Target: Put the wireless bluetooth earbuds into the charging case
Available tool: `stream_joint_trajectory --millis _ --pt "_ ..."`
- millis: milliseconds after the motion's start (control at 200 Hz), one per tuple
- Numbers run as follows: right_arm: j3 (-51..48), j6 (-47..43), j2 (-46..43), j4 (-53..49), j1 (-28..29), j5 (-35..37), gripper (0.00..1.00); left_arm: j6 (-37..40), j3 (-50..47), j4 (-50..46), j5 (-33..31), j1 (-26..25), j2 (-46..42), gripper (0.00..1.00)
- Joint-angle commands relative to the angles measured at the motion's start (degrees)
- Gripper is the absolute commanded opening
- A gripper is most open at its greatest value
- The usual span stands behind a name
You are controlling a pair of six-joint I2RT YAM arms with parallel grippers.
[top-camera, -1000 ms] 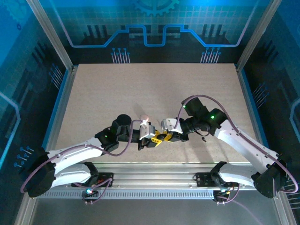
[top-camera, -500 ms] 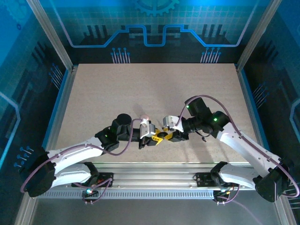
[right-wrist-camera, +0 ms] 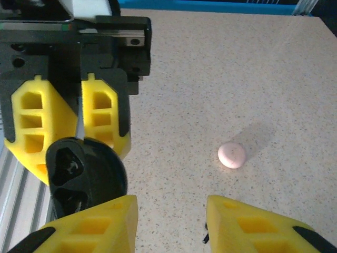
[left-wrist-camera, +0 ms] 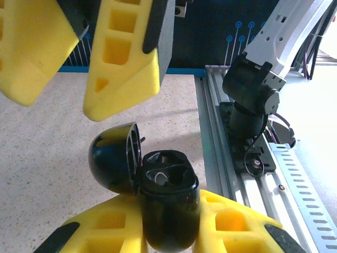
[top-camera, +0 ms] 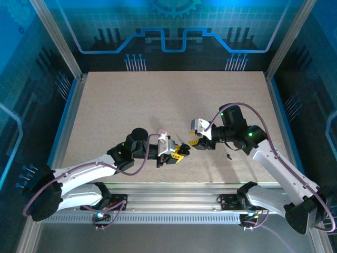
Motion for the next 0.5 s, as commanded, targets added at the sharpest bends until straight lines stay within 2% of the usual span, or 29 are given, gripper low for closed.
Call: stream_joint_trajectory --millis 0,115,280,495 --pt "-0.9 4.9 -1.9 3.3 -0.6 1.9 0.40 -0.7 -2.2 3.2 0.0 -0.1 -0.9 0.17" --pt "0.1 9.2 -2.4 2.8 -0.5 3.1 0.42 -4.3 -6.0 9.6 -2.4 1.5 -0.8 0.16" --pt "1.9 18.0 0.0 0.6 -0.4 7.0 0.43 -13.1 -13.4 23.2 -7.7 5.9 0.2 0.16" --pt "3.6 18.4 6.8 -2.9 1.3 12.5 0.42 -18.7 -19.1 30.6 -13.1 9.5 0.1 0.16"
